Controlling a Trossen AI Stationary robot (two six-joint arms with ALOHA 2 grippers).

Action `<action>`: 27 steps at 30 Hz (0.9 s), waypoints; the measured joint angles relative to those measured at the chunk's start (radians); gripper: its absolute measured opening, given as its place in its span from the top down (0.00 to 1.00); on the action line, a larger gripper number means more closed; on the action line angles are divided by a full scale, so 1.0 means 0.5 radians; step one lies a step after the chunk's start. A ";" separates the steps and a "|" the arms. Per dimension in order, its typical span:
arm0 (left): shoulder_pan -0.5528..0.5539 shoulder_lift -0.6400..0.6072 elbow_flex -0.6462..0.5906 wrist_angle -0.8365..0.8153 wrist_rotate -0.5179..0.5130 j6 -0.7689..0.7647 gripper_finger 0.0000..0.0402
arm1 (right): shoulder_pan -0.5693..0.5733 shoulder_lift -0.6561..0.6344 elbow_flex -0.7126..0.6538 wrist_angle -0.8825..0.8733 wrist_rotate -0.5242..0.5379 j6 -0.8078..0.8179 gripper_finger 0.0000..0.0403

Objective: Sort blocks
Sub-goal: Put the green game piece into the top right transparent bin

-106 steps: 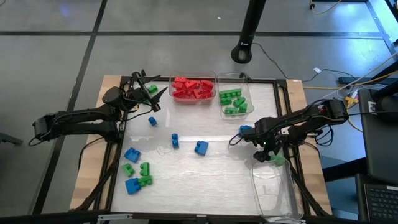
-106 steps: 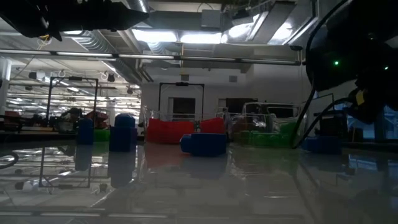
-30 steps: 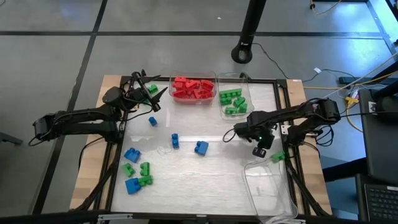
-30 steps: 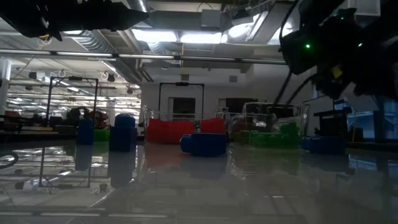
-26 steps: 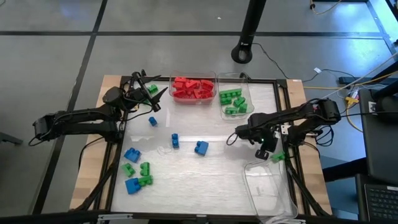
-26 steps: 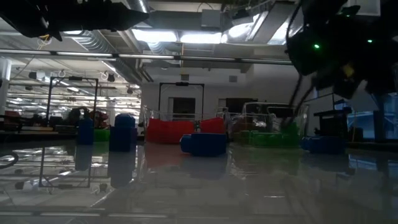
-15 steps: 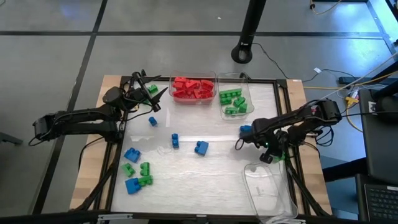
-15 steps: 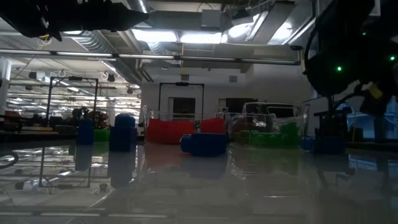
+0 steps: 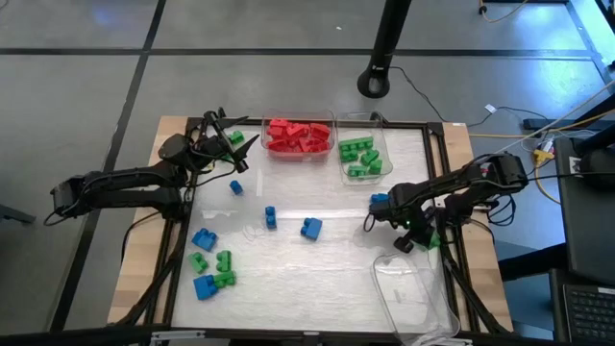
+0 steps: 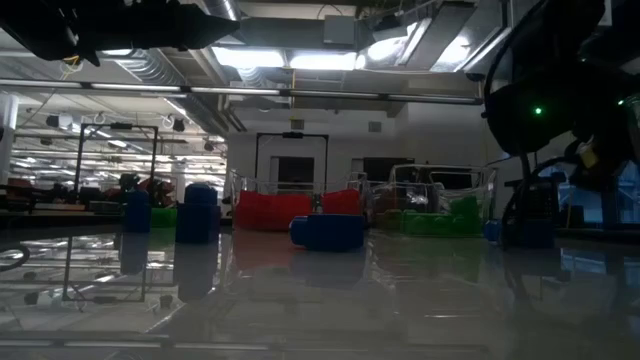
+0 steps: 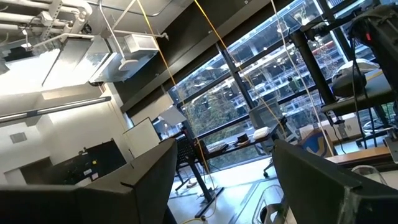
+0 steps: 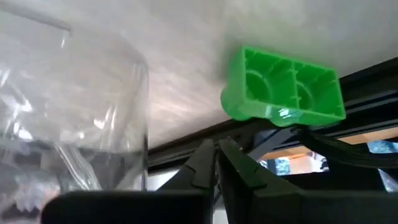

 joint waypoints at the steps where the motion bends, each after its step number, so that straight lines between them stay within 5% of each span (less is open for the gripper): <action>1: 0.000 0.000 0.000 0.001 0.000 0.000 0.37 | 0.000 0.000 0.000 0.003 0.026 0.040 0.95; 11: 0.000 0.000 0.001 0.001 0.000 0.000 0.37 | 0.004 0.003 -0.024 0.099 0.255 0.371 0.95; 27: 0.000 0.000 0.000 0.012 0.000 0.001 0.37 | 0.132 0.092 -0.034 0.112 0.303 0.537 0.95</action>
